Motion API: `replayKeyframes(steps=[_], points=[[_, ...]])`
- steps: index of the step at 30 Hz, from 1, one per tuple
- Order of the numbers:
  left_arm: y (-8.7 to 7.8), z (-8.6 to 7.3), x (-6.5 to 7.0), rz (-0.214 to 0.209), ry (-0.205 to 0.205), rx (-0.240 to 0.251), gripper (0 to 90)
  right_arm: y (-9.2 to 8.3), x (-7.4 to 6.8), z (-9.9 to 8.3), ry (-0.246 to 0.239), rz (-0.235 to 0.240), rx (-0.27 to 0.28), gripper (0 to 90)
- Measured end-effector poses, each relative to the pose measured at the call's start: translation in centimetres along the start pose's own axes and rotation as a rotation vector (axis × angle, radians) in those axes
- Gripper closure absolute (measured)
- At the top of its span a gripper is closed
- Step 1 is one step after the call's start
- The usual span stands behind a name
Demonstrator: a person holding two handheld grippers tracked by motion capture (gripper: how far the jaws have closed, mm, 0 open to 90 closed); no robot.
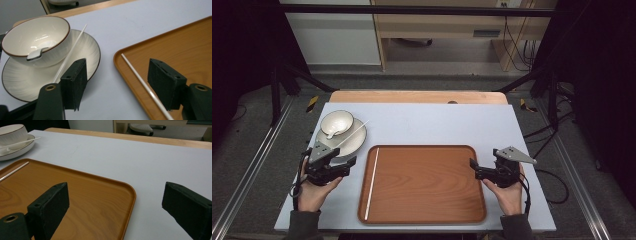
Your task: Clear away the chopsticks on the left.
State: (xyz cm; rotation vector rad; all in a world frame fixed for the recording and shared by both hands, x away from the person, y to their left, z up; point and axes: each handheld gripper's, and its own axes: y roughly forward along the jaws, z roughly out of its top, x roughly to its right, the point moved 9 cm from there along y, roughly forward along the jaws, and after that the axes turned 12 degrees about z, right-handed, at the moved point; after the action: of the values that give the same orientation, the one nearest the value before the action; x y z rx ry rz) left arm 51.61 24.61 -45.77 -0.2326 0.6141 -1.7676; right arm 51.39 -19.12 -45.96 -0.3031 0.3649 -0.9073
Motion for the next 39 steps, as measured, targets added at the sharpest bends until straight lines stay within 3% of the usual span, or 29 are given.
replayKeyframes(steps=[2, 7, 12, 14, 18, 22, 28, 34, 39], points=[[0.4, -0.4, -0.4, -0.001, -0.01, -0.014, 30.1, 0.0, 0.0, 0.0, -0.003, 0.0, -0.003, 7.5], [1.4, -1.5, -2.2, 0.024, 0.015, -0.055, 28.2, 0.1, 0.0, -0.1, 0.0, 0.0, -0.004, 7.4], [2.3, -2.1, -4.1, 0.044, -0.012, -0.075, 26.4, 0.2, -0.1, -0.2, -0.004, 0.0, -0.012, 7.4], [2.7, -2.3, -4.8, 0.051, 0.0, -0.091, 25.9, 0.3, 0.0, -0.3, -0.008, -0.003, -0.018, 7.5], [3.8, -2.3, -5.4, 0.043, -0.015, -0.094, 25.5, 0.4, 0.0, -0.3, -0.009, -0.005, -0.02, 7.5], [5.3, -2.5, -6.2, 0.061, 0.019, -0.124, 26.8, 0.4, 0.0, -0.4, -0.011, -0.009, -0.024, 7.5], [7.0, -3.2, -6.8, 0.062, 0.048, -0.15, 41.0, 0.5, 0.1, -0.5, -0.007, -0.01, -0.027, 7.5], [7.8, -3.3, -7.3, 0.058, 0.017, -0.142, 53.6, 0.5, 0.1, -0.6, -0.012, -0.009, -0.034, 7.6], [8.4, -3.6, -7.0, 0.045, 0.023, -0.156, 63.9, 0.6, 0.1, -0.7, -0.011, -0.011, -0.036, 7.6]])
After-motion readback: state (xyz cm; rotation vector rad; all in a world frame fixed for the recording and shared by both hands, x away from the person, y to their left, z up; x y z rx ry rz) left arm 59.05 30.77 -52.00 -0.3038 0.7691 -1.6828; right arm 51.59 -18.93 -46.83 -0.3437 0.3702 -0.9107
